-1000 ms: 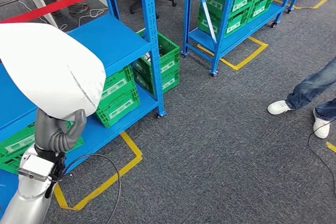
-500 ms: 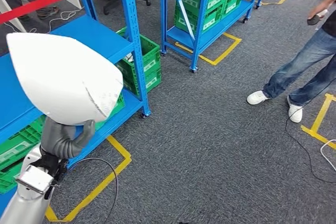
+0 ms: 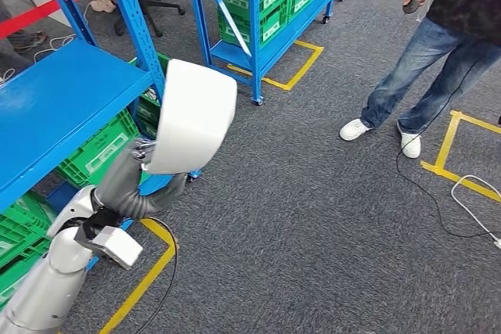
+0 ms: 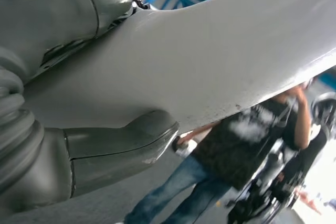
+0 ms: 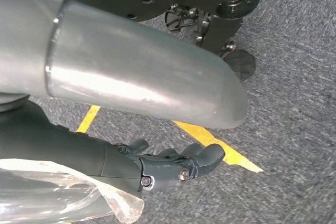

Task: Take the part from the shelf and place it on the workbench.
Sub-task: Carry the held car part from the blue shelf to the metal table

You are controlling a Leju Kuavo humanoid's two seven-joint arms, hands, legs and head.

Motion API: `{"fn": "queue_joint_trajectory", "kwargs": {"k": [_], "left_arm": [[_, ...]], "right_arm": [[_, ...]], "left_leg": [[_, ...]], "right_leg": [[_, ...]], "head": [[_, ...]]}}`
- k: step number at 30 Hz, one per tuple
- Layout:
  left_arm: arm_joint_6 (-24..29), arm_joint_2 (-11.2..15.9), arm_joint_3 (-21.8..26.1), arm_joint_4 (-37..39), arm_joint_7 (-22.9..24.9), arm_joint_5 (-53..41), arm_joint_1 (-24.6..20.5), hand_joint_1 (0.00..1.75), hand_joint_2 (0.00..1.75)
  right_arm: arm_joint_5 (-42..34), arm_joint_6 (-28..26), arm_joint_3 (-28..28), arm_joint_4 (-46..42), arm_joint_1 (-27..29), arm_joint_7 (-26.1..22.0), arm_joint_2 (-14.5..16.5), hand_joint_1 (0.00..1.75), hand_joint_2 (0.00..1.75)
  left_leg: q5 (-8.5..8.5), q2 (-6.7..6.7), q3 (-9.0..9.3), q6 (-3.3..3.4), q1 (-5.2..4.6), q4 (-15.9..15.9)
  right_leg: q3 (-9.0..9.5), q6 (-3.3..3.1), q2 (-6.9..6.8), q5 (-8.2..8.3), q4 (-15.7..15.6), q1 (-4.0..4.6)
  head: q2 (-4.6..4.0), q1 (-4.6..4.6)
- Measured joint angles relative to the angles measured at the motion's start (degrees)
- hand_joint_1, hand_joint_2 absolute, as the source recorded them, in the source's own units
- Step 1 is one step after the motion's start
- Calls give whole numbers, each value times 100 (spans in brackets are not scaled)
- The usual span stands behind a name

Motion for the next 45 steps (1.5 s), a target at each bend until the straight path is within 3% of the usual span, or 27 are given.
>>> {"fn": "queue_joint_trajectory", "kwargs": {"k": [2,4,6,8,10,13,15,16,18,20,21,23,25,26,28,29,30,31,32,34,35,37,39,41,43,45], "left_arm": [[-61,34,-187,131,184,-274,-290,175,175],[-125,60,-405,281,393,-580,-686,175,175],[-218,79,-660,466,626,-898,-1132,175,175],[-333,87,-933,666,815,-1173,-1569,175,175],[-434,87,-1195,831,912,-1368,-1959,175,175],[-504,80,-1513,983,964,-1515,-2315,175,175],[-523,78,-1691,1068,993,-1561,-2419,175,175],[-528,76,-1774,1101,1008,-1572,-2468,175,175],[-533,76,-1895,1137,1028,-1579,-2555,175,175],[-534,82,-1961,1157,1034,-1563,-2630,175,175],[-537,85,-1991,1169,1033,-1542,-2661,175,175],[-541,90,-2051,1191,1011,-1462,-2700,175,175],[-541,112,-2093,1199,961,-1397,-2718,175,175],[-544,136,-2112,1199,938,-1392,-2729,175,175],[-568,200,-2167,1198,927,-1467,-2748,175,175],[-587,235,-2216,1197,943,-1552,-2758,175,175],[-609,267,-2276,1196,965,-1653,-2773,175,175],[-626,299,-2336,1195,991,-1749,-2798,175,175],[-636,321,-2391,1192,1014,-1817,-2835,175,175],[-643,360,-2468,1183,1041,-1883,-2928,175,175],[-644,372,-2497,1177,1046,-1893,-2970,175,175],[-647,384,-2562,1163,1048,-1902,-3017,175,175],[-649,380,-2615,1151,1048,-1919,-3042,175,175],[-646,379,-2650,1146,1048,-1937,-3076,175,175],[-635,376,-2705,1143,1042,-1940,-3102,175,175],[-612,378,-2781,1120,1026,-1875,-3104,175,175]], "right_arm": [[16,9,-2,-1,-8,-7,-13,0,0],[40,21,-2,-4,-46,-17,-21,0,0],[60,43,-2,-7,-101,-33,-29,0,0],[70,64,-2,-11,-127,-44,-47,0,0],[78,78,-2,-16,-119,-49,-68,0,0],[87,87,-1,-16,-112,-48,-78,0,0],[90,92,1,-14,-89,-31,-77,0,0],[90,92,0,-14,-69,-11,-77,0,0],[90,91,-1,-15,-38,36,-78,0,0],[89,90,-2,-15,-36,69,-77,0,0],[88,91,-2,-14,-37,86,-76,0,0],[87,92,-2,-14,-24,124,-75,0,0],[80,91,-2,-15,2,158,-75,0,0],[78,89,-3,-15,7,169,-75,0,0],[87,86,-4,-15,3,174,-75,0,0],[99,85,-4,-15,0,172,-75,0,0],[115,85,-4,-15,3,166,-75,0,0],[131,85,-4,-15,9,158,-75,0,0],[145,85,-4,-15,17,151,-75,0,0],[160,86,-4,-14,24,140,-74,0,0],[162,86,-4,-14,21,137,-73,0,0],[164,87,-4,-13,19,131,-71,0,0],[166,89,-4,-14,32,125,-73,0,0],[178,97,-4,-15,43,97,-77,0,0],[204,116,-2,-15,32,48,-76,0,0],[238,134,2,-13,21,11,-72,0,0]], "left_leg": [[365,-54,194,53,-2,-460],[704,-287,501,128,-2,-1183],[775,-446,605,164,-18,-1510],[789,-371,593,186,-29,-1570],[832,-264,603,238,-6,-1624],[850,-75,608,283,0,-1647],[841,61,606,284,-5,-1642],[832,120,606,278,-4,-1638],[801,220,616,245,-4,-1623],[763,301,613,189,-35,-1592],[751,339,614,165,-53,-1584],[733,408,637,117,-61,-1590],[612,314,618,58,-35,-1475],[471,212,533,36,-22,-1262],[102,34,204,18,-9,-528],[-26,4,37,16,-10,-175],[-49,-7,-65,19,-10,21],[42,-15,-73,31,-10,5],[233,-35,18,51,-10,-228],[651,-217,330,109,-6,-971],[760,-314,454,130,-4,-1275],[775,-406,538,151,-18,-1495],[791,-309,560,184,-18,-1554],[829,-197,594,241,5,-1624],[843,-83,606,275,1,-1648],[836,34,605,283,-9,-1646]], "right_leg": [[1,6,103,5,14,15],[-30,32,189,20,36,17],[-117,100,269,62,55,-7],[-190,180,346,103,57,-34],[-295,242,223,18,187,-28],[-748,328,-89,-421,1076,-42],[-972,374,-151,-512,1509,-64],[-942,388,-177,-416,1440,-73],[-607,396,-301,-83,778,-85],[-281,341,-419,92,188,-63],[-218,301,-439,94,78,-48],[-210,213,-346,87,77,-38],[-195,142,-265,87,67,-51],[-186,108,-228,90,60,-60],[-179,67,-135,87,58,-60],[-177,58,-80,86,59,-57],[-174,56,-17,86,61,-53],[-170,56,44,86,63,-50],[-163,57,106,86,67,-48],[-163,70,211,87,80,-40],[-178,89,255,92,89,-40],[-227,156,338,118,94,-60],[-269,232,395,134,87,-81],[-393,291,227,-7,292,-58],[-715,336,-42,-335,952,-46],[-1022,365,-150,-545,1580,-58]], "head": [[0,-3],[0,2],[0,4],[0,-1],[0,26],[0,82],[0,81],[0,82],[0,83],[0,80],[0,76],[0,70],[0,65],[0,58],[0,50],[0,50],[0,48],[0,46],[0,45],[0,46],[0,47],[0,50],[0,48],[0,79],[0,108],[0,106]]}}
